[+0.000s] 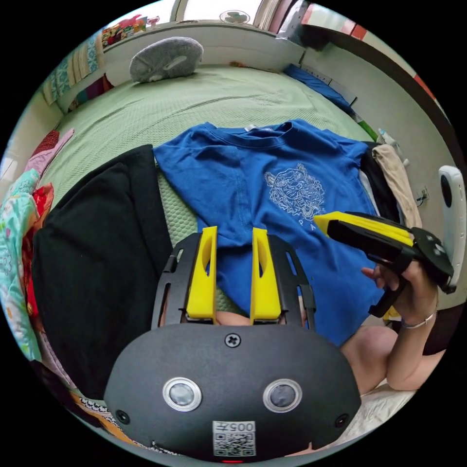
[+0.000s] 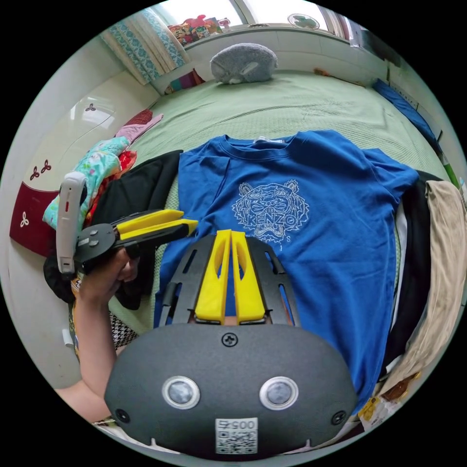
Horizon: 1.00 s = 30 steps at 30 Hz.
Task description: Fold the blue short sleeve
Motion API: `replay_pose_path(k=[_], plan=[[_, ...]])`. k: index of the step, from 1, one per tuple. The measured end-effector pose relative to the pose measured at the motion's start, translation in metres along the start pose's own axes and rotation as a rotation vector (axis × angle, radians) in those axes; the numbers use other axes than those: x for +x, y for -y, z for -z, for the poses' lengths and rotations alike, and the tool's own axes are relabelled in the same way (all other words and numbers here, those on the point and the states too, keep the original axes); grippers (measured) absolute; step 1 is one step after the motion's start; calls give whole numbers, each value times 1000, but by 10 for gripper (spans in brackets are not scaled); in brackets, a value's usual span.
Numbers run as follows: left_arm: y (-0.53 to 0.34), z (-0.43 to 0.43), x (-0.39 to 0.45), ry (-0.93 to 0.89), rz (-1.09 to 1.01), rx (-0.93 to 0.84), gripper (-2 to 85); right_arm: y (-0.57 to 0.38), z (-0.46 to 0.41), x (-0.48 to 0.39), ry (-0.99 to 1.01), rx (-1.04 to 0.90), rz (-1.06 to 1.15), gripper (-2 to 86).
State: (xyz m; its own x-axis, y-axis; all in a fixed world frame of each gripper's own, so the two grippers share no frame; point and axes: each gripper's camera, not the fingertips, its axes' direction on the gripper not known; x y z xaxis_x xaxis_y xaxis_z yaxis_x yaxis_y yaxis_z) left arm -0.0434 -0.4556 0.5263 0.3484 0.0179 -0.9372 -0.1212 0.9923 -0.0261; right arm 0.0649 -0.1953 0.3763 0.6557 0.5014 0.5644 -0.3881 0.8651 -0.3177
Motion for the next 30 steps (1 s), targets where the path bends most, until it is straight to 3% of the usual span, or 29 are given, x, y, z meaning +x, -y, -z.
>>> replay_pose_path(k=[7,11,16,26,30], plan=[[-15,5,4,86,-30,-6,105,0,-8,-10,28,2,2,-13],[-27,19,-5,138,-13,-6,36,1,-18,-16,0,-16,19,-13],[-47,46,-20,140,2,55,19,1,-25,-21,-5,-28,34,-12],[-137,120,-136,56,427,371,1,2,-37,-27,-5,-39,36,-12],[-169,128,-169,77,553,410,-3,2,-42,-29,-6,-41,48,-12]])
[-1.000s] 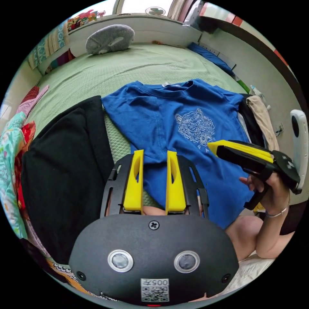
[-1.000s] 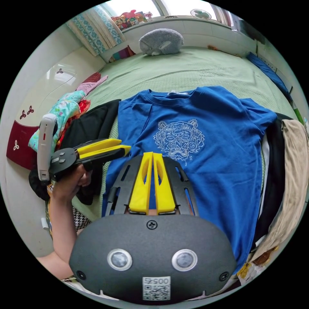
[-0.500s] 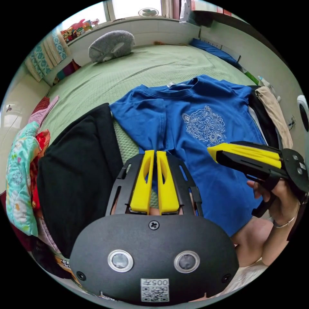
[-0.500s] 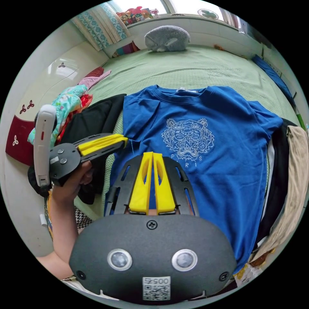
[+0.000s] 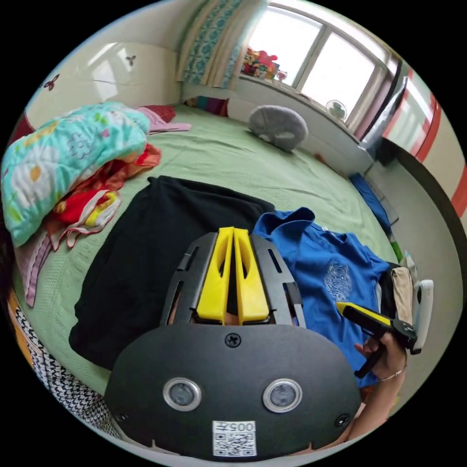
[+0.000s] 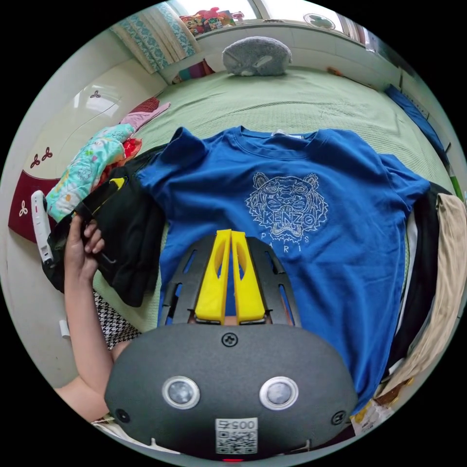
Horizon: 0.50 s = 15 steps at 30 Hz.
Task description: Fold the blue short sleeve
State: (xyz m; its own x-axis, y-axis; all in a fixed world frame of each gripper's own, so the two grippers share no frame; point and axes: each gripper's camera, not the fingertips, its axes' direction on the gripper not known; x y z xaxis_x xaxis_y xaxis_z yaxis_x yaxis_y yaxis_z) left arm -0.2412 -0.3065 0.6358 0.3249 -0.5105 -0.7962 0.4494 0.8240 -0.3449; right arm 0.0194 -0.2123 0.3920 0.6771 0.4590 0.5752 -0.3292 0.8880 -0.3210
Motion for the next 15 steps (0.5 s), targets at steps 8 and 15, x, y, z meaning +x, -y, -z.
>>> replay_pose_path(k=[8,15], plan=[[-6,10,23,-116,-203,-66,79,4,-8,-10,-31,22,22,-12],[-9,0,35,48,-244,-29,144,7,-24,-23,-22,-16,45,-12]])
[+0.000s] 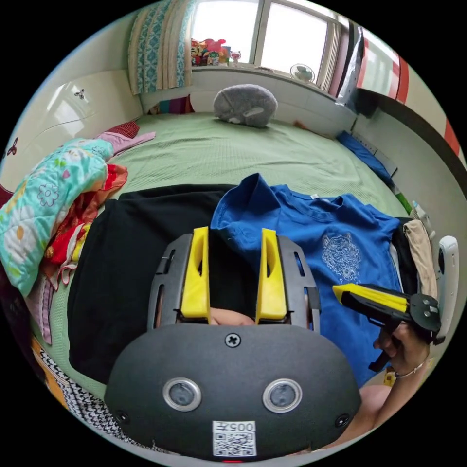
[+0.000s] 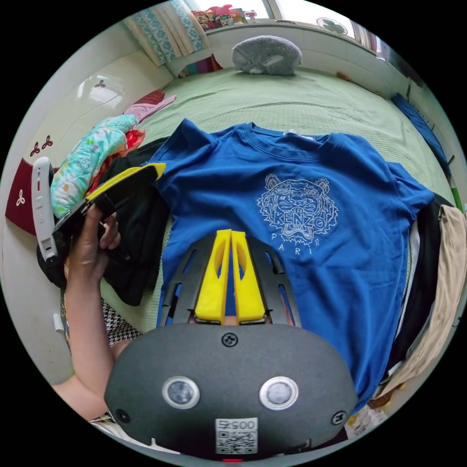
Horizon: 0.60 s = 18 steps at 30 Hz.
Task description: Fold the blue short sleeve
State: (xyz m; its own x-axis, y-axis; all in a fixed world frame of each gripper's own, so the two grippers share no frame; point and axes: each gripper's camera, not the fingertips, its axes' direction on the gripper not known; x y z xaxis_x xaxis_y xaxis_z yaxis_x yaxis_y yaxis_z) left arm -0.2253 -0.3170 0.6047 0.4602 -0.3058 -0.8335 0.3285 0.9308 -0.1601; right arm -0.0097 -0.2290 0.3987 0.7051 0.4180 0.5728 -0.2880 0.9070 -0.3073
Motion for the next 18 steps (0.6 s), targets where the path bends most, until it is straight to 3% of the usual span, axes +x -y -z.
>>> replay_pose_path(k=[6,13,18], plan=[[0,2,-14,1,48,-9,39,5,-9,-6,-13,-15,25,-12],[-1,12,-30,85,65,-57,15,10,-16,-3,-17,-20,3,-13],[-5,23,-59,-4,200,-72,2,17,-21,-3,-13,-25,-8,-12]])
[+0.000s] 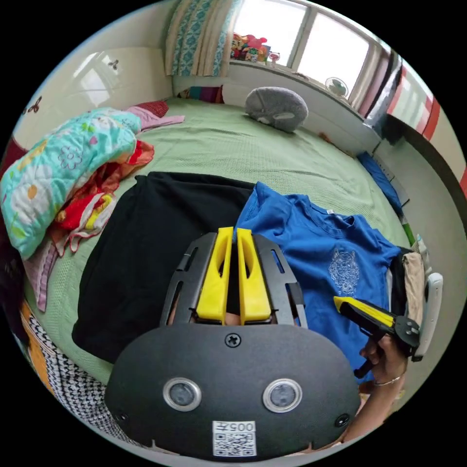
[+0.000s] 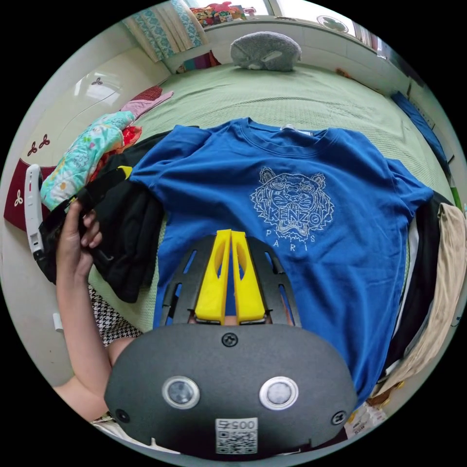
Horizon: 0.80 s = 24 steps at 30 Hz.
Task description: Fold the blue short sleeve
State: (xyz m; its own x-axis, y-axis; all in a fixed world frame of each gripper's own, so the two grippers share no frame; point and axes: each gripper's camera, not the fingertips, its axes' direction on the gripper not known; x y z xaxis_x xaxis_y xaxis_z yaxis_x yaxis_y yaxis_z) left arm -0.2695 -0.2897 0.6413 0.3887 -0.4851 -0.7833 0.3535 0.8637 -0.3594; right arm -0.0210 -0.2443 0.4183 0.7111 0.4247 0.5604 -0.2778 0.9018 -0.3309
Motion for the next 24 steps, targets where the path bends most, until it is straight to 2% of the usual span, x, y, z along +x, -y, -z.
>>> replay_pose_path(k=[4,7,11,15,19,24], plan=[[0,-2,-15,190,51,-20,-3,7,-6,-3,6,-8,-7,-12],[2,-7,-18,121,18,-30,4,13,-9,-7,14,-7,-16,-12],[4,5,1,-37,-96,88,57,20,-13,-16,1,-2,0,-12],[5,-10,19,-6,-120,85,126,25,-20,-26,-5,-20,10,-12],[13,-33,25,119,-104,-22,89,30,-29,-36,-25,-41,35,-12],[19,-20,10,2,-28,5,40,36,-28,-51,-22,-6,128,-12]])
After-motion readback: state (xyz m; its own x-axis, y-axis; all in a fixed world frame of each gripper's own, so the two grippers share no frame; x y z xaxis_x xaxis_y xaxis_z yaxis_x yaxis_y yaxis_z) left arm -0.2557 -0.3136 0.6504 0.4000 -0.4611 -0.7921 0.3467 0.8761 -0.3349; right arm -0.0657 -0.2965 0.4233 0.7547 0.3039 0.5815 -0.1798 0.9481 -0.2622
